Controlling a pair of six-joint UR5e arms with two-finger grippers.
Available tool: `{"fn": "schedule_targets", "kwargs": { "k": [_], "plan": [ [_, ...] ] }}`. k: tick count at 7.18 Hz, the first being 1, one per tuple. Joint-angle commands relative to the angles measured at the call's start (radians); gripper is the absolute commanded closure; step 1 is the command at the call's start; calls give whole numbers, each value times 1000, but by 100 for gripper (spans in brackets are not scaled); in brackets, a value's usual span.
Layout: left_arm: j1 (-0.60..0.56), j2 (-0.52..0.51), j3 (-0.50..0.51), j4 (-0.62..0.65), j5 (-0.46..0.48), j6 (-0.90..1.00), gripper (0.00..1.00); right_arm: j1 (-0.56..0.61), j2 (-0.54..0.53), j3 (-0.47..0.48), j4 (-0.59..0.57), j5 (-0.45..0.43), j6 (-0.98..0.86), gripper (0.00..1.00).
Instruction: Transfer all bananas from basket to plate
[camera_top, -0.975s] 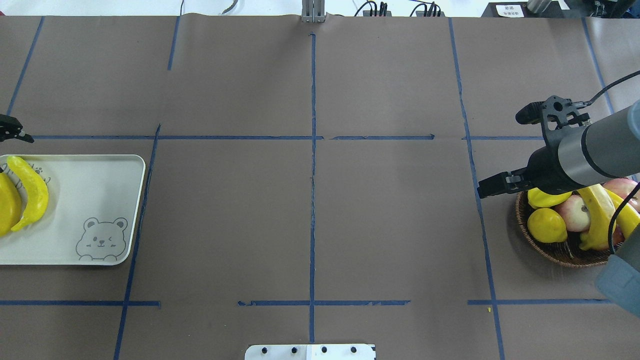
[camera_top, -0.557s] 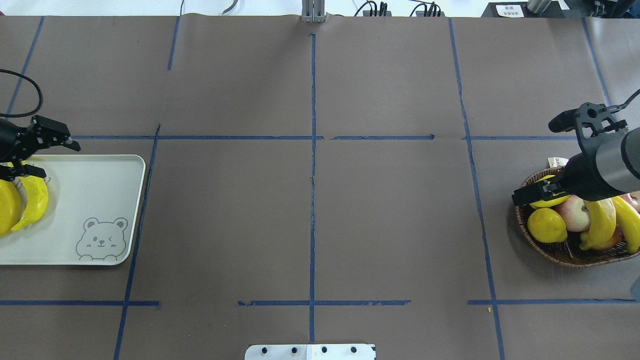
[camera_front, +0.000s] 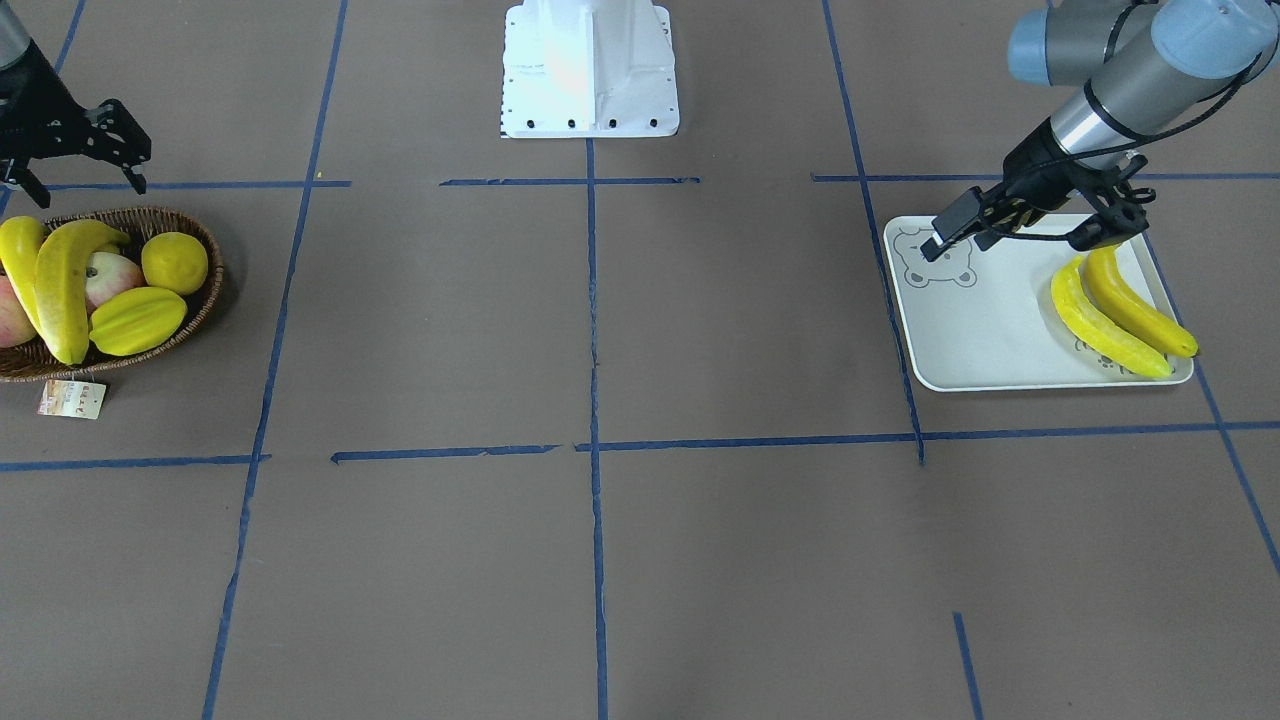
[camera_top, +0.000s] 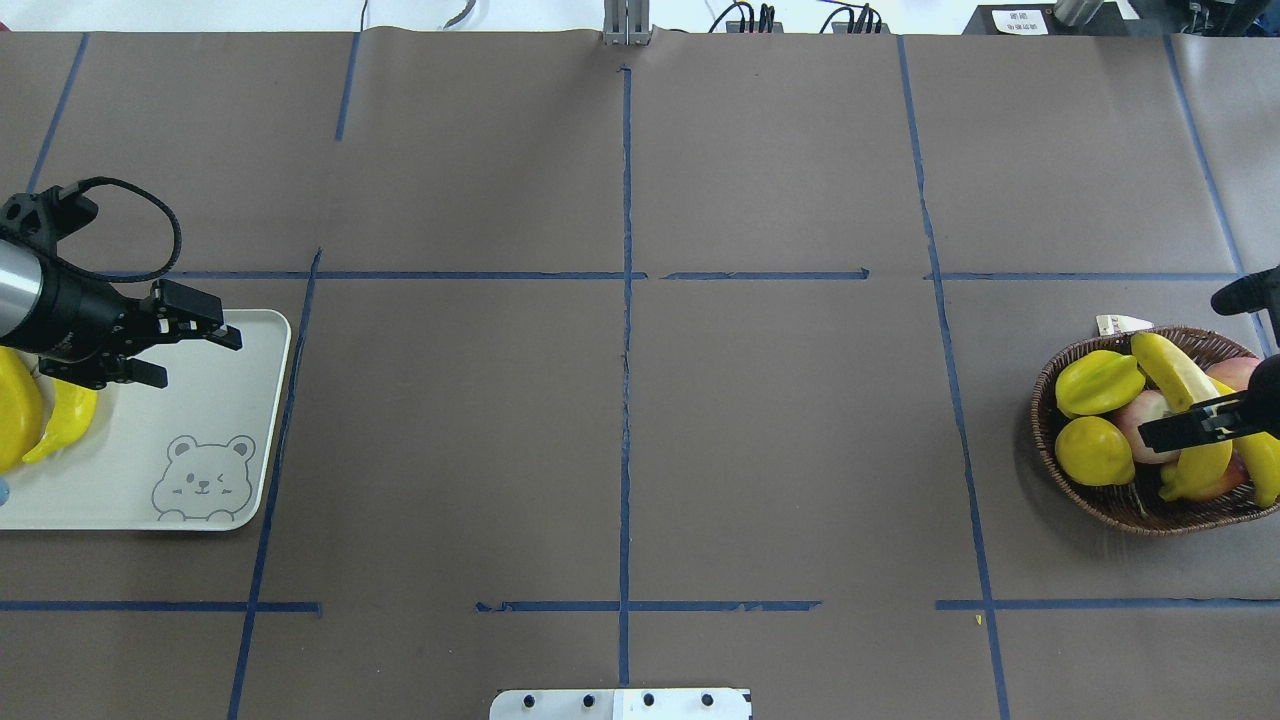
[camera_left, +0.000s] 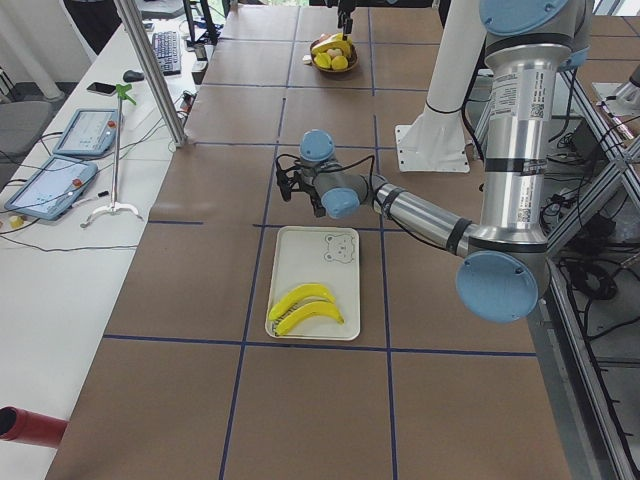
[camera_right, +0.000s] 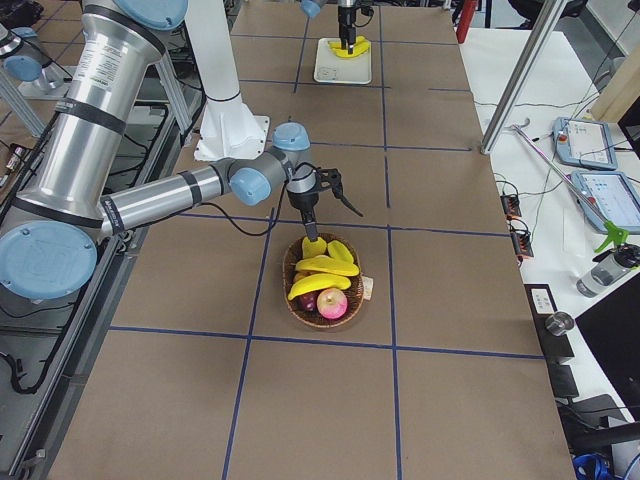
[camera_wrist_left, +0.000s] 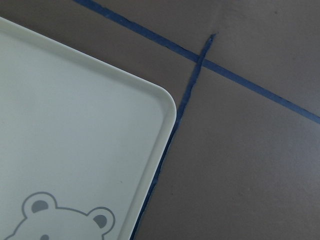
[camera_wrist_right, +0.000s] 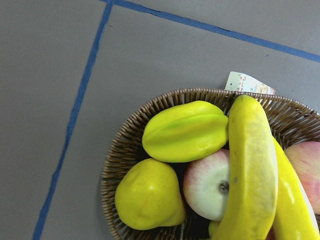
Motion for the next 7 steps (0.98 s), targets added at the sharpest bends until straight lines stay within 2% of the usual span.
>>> {"fn": "schedule_targets", "kwargs": {
  "k": [1, 3, 7],
  "plan": [
    [5, -5, -6, 0, 9, 1, 0, -2, -49, -112, 234, -18, 104, 1],
    [5, -15, -6, 0, 9, 1, 0, -5, -63, -149, 256, -44, 112, 2],
    [4, -12, -6, -1, 9, 1, 0, -48, -64, -166, 259, -54, 169, 4]
  ]
}}
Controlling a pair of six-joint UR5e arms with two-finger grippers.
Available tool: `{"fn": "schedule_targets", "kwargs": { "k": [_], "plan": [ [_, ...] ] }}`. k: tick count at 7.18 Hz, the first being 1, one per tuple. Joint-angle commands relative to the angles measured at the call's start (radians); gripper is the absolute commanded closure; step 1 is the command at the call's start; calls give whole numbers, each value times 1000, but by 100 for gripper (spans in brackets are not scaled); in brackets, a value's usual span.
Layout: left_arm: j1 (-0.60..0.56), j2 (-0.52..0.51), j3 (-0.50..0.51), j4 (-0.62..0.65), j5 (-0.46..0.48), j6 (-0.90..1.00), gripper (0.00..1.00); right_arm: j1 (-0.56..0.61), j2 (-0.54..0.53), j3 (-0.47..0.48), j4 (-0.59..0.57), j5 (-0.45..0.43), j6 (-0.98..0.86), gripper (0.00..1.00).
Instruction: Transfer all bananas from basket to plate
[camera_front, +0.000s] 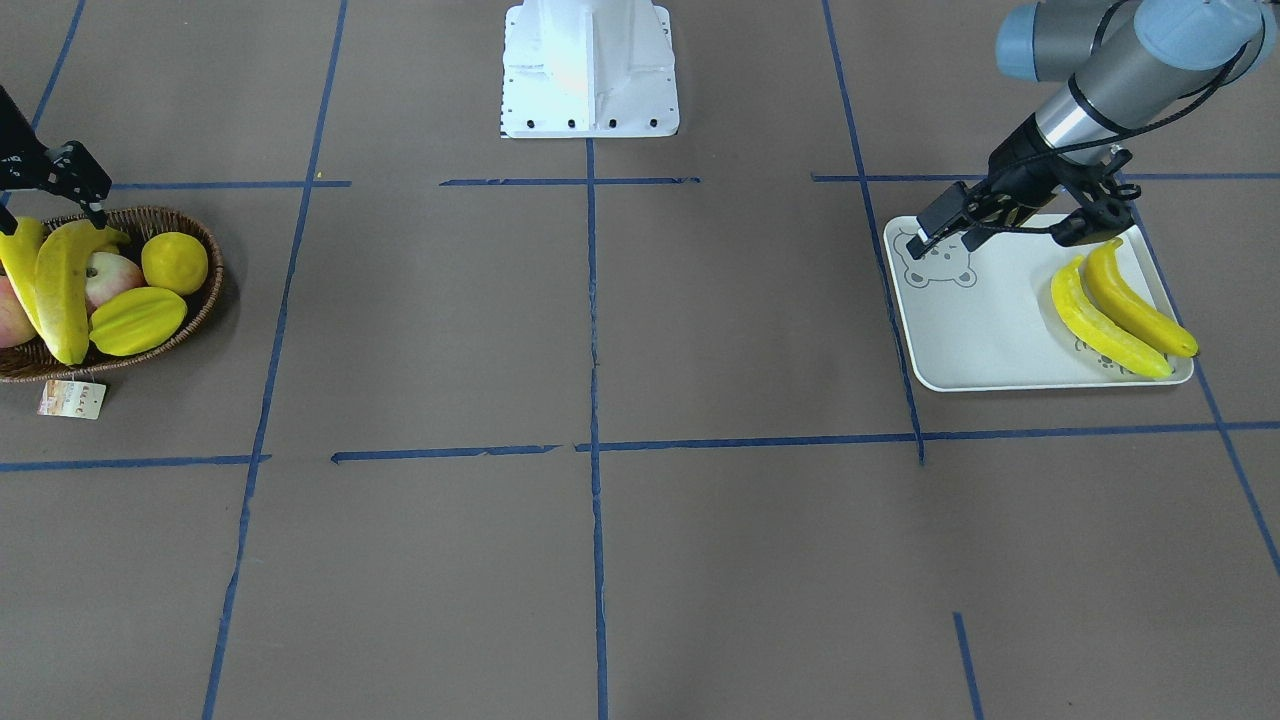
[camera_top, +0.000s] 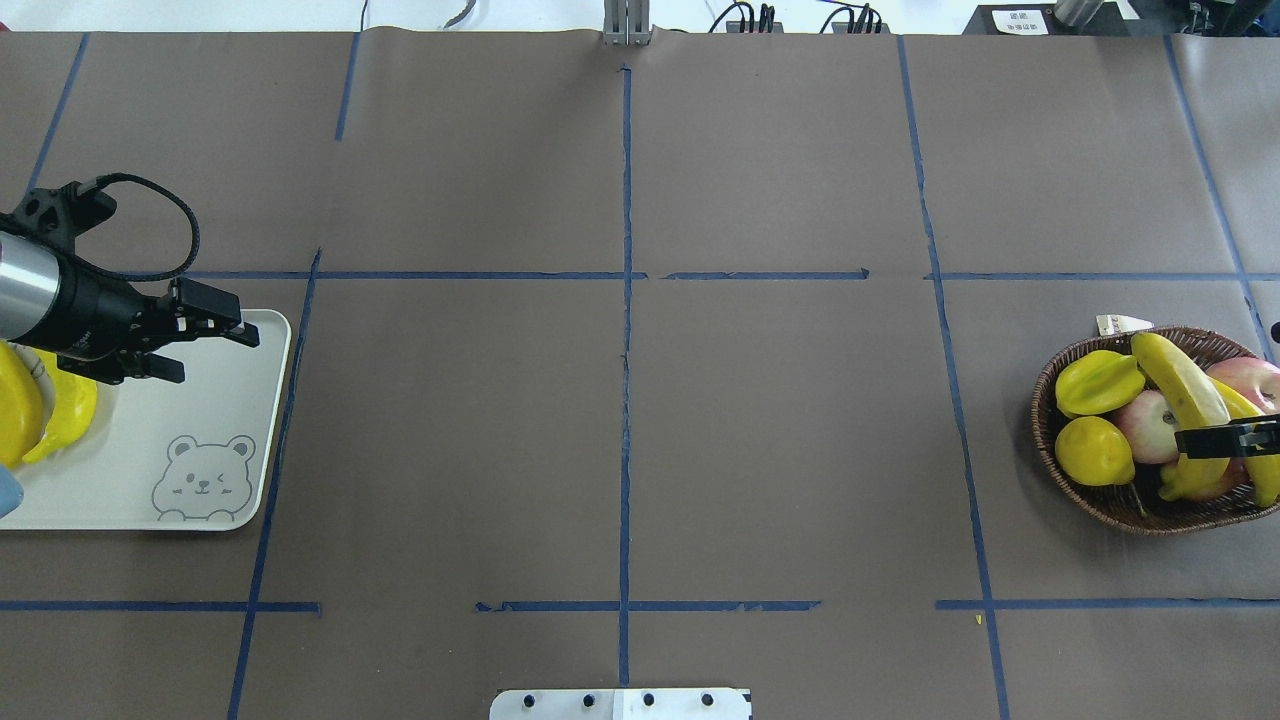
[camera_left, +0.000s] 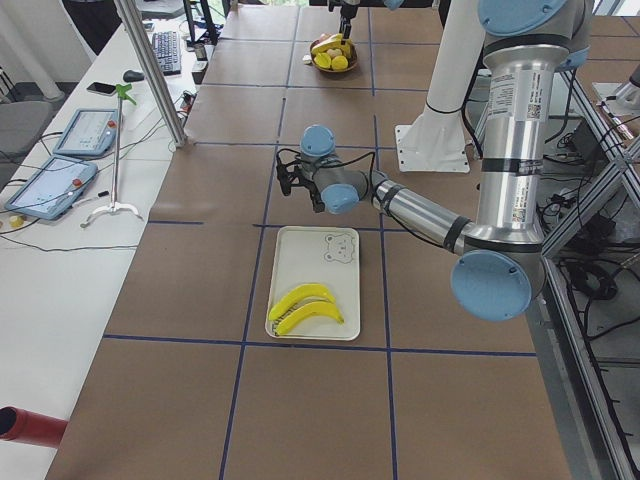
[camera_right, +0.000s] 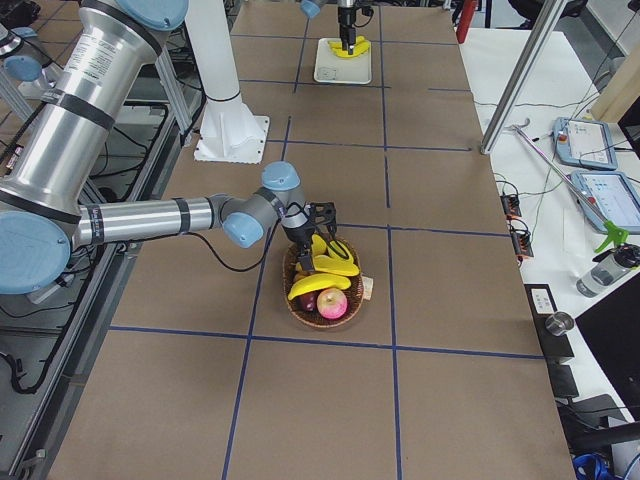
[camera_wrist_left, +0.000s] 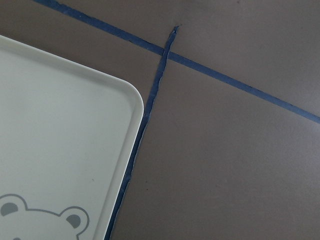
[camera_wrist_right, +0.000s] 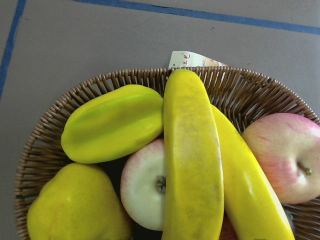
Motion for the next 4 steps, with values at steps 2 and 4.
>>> {"fn": "schedule_targets", "kwargs": {
  "k": [2, 4],
  "plan": [
    [-3, 3, -2, -1, 0, 0, 0, -44, 1, -30, 1, -32, 5, 4],
    [-1, 4, -2, -1, 0, 0, 0, -57, 7, -31, 1, -35, 5, 4]
  ]
}}
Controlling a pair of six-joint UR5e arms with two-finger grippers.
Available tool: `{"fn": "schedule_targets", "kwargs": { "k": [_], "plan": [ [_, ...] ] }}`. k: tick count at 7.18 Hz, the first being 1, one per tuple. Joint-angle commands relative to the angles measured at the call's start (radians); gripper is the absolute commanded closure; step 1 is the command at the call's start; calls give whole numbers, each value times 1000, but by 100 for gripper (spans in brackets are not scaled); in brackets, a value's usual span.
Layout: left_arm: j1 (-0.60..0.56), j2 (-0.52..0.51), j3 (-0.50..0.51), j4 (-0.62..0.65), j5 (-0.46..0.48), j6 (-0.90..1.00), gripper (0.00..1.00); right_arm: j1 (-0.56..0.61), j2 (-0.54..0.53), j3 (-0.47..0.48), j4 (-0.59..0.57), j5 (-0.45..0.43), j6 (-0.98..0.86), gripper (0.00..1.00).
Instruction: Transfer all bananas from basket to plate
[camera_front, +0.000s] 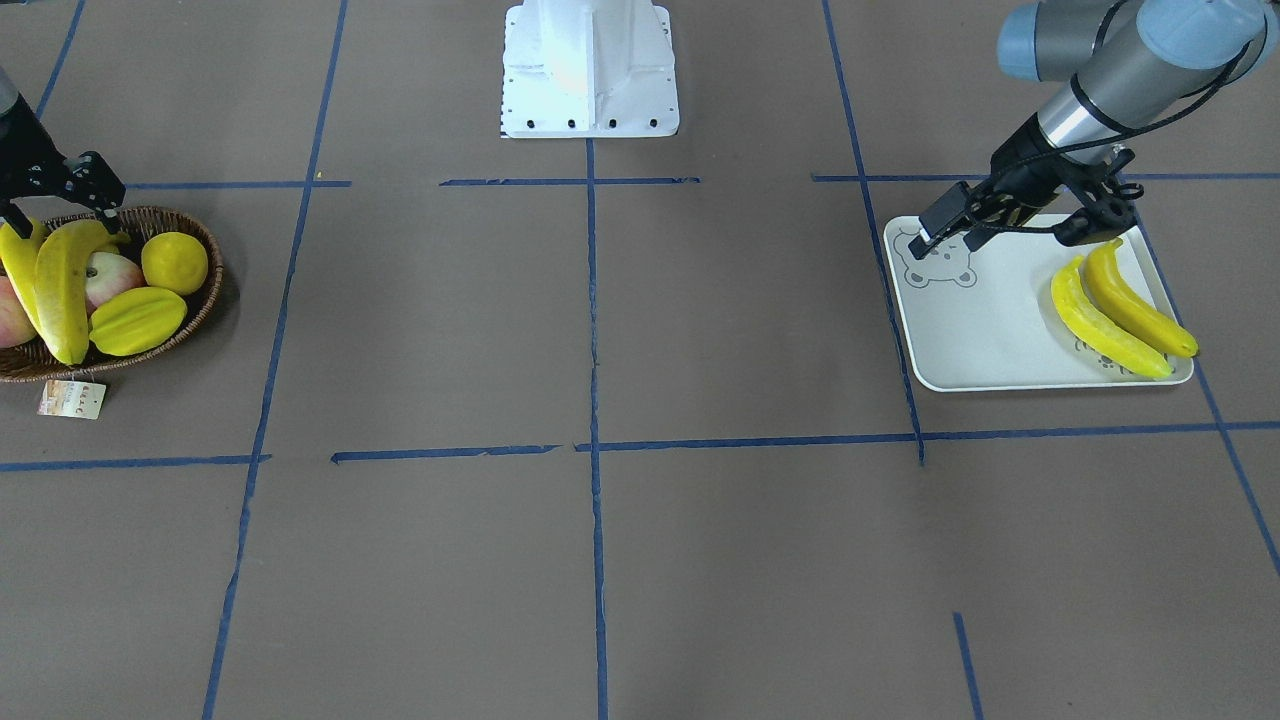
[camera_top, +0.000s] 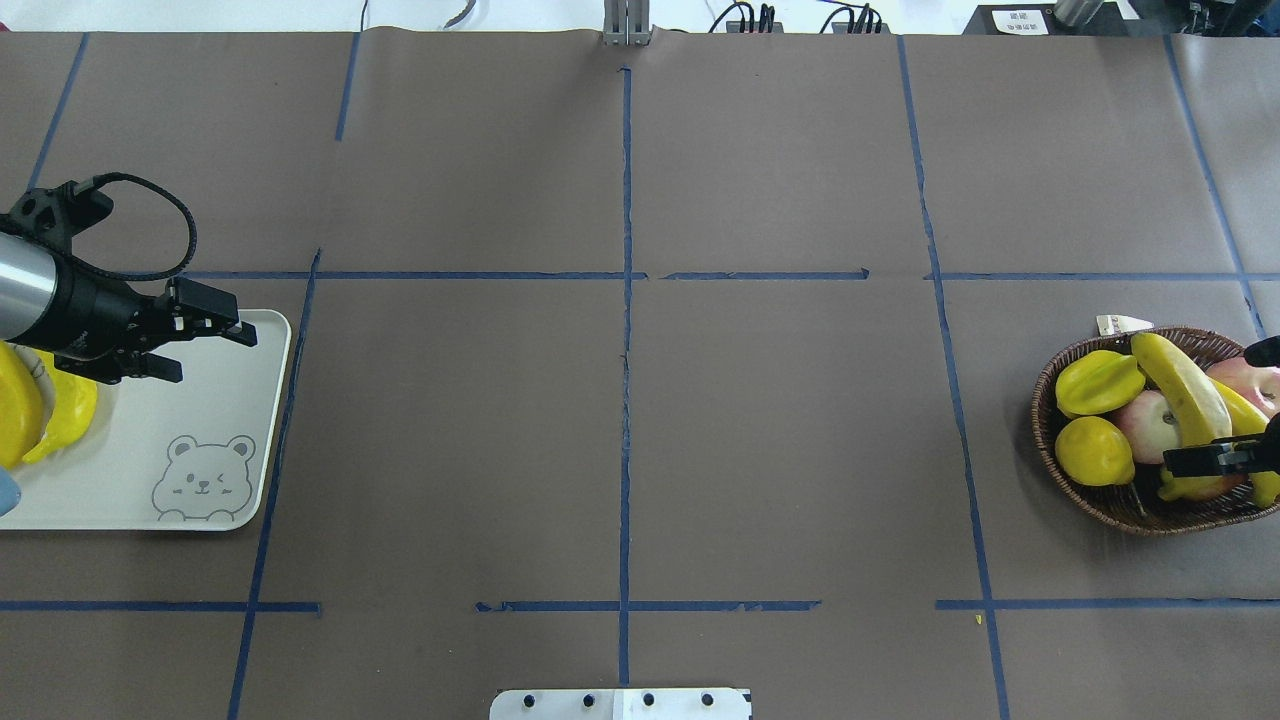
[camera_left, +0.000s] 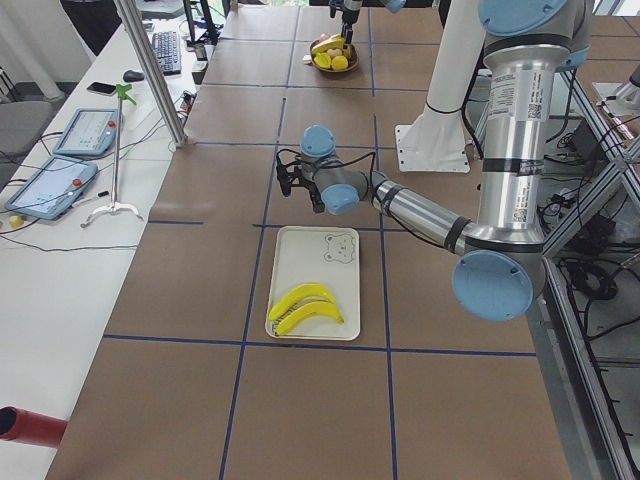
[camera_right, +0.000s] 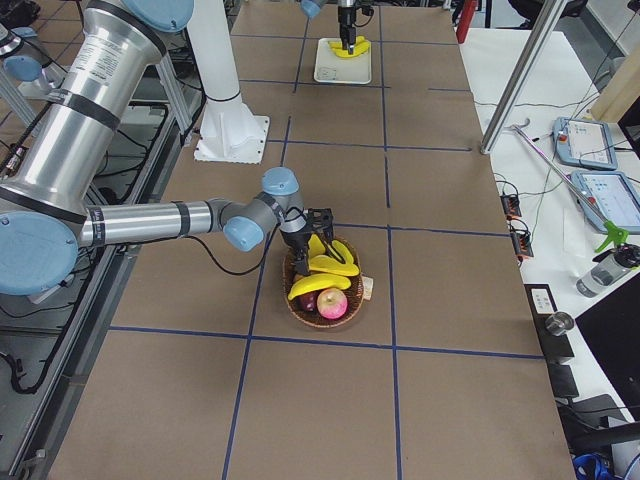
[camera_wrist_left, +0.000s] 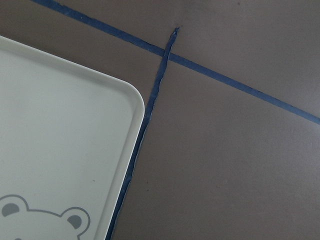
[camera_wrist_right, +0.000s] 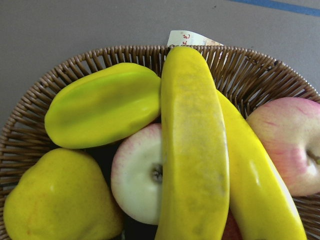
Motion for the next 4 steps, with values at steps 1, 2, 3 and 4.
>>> {"fn": "schedule_targets", "kwargs": {
  "k": [1, 2, 3, 4],
  "plan": [
    [1, -1, 1, 0, -1, 0, 0, -17, 6, -5, 0, -6, 0, 7],
    [1, 2, 1, 0, 1, 0, 0, -25, 15, -15, 0, -6, 0, 15],
    [1, 1, 1, 0, 1, 0, 0, -28, 18, -18, 0, -6, 0, 21],
    [2, 1, 2, 0, -1, 0, 0, -33, 20, -22, 0, -6, 0, 27]
  ]
}}
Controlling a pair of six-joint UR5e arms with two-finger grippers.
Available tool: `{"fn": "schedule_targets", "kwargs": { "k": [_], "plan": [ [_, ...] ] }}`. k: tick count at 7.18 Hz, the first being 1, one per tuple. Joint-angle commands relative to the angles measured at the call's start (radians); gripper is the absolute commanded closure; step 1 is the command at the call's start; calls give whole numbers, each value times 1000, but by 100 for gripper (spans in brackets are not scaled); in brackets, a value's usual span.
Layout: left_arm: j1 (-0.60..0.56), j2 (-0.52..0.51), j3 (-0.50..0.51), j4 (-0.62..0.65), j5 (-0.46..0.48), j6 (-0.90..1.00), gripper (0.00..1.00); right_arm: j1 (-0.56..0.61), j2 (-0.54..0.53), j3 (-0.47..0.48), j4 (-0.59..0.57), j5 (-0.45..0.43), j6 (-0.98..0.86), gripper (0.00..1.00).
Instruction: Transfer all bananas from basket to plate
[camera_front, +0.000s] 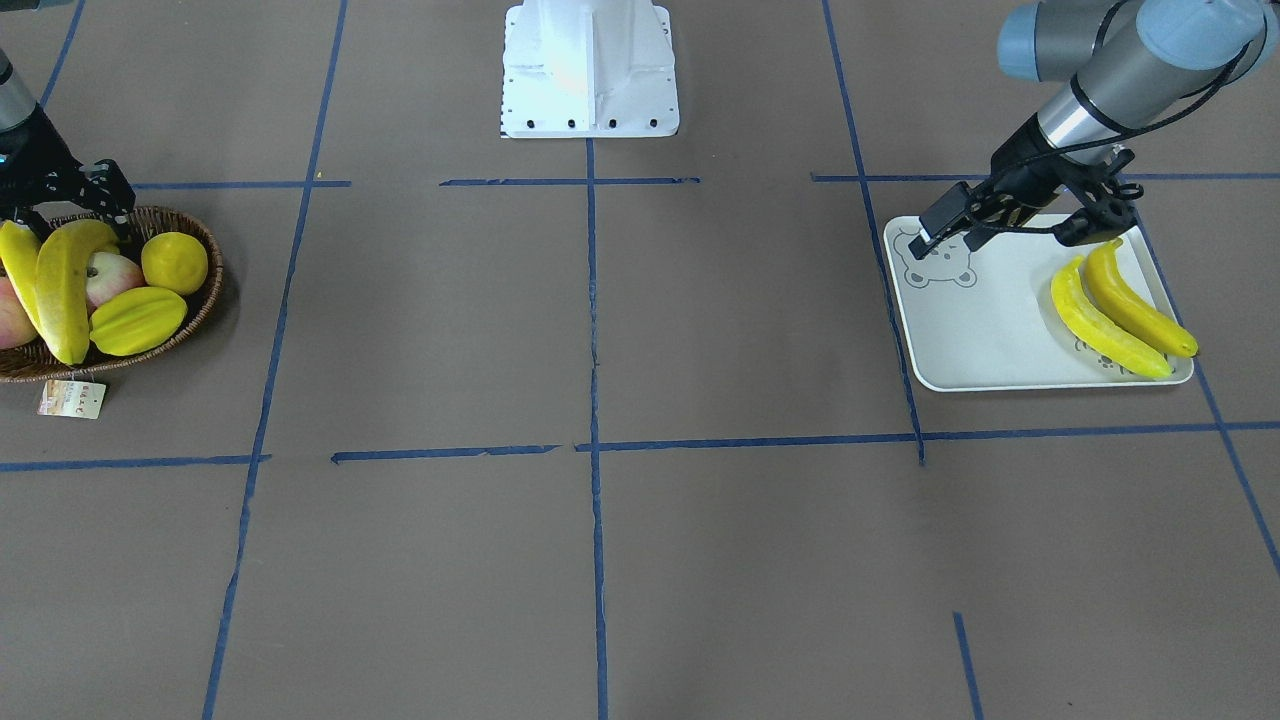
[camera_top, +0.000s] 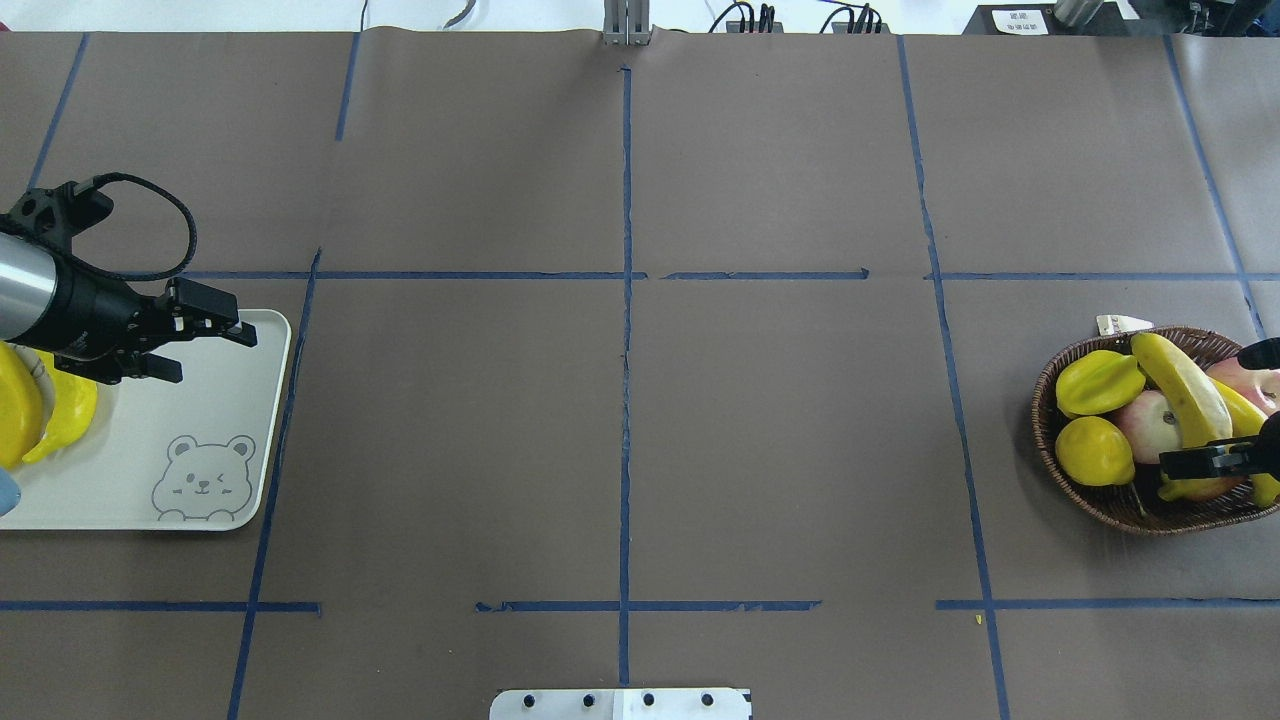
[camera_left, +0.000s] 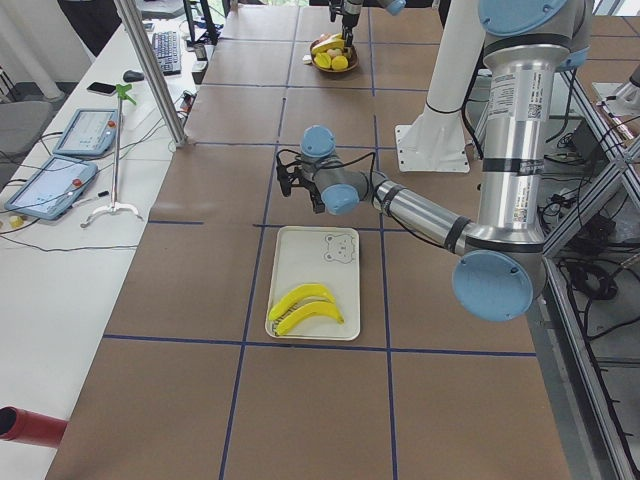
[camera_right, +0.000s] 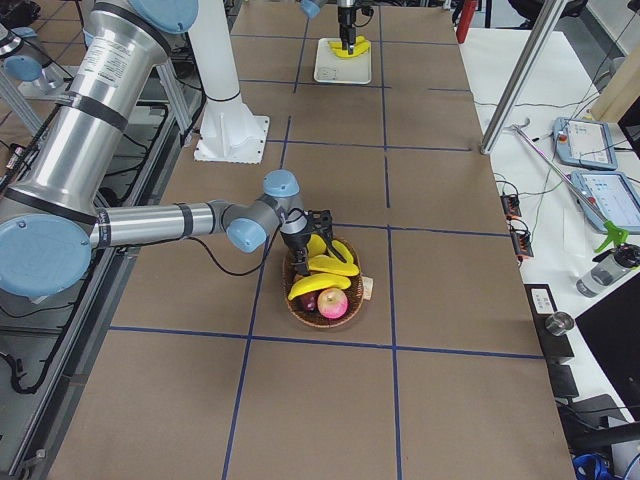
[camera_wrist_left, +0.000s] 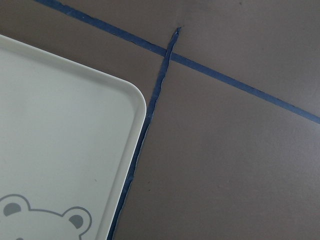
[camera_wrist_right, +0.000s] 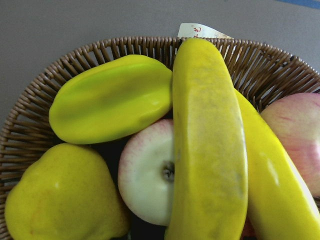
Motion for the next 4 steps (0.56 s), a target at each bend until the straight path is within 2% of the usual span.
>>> {"fn": "schedule_targets", "kwargs": {
  "k": [1, 2, 3, 4],
  "plan": [
    [3, -2, 1, 0, 0, 0, 0, -6, 3, -9, -2, 0, 0, 33],
    [3, -2, 1, 0, 1, 0, 0, -6, 3, -10, -2, 0, -2, 38],
    [3, -2, 1, 2, -1, 0, 0, -6, 3, -10, -2, 0, -2, 47],
    [3, -3, 3, 0, -1, 0, 0, -6, 16, -10, -8, 0, -2, 62]
  ]
}}
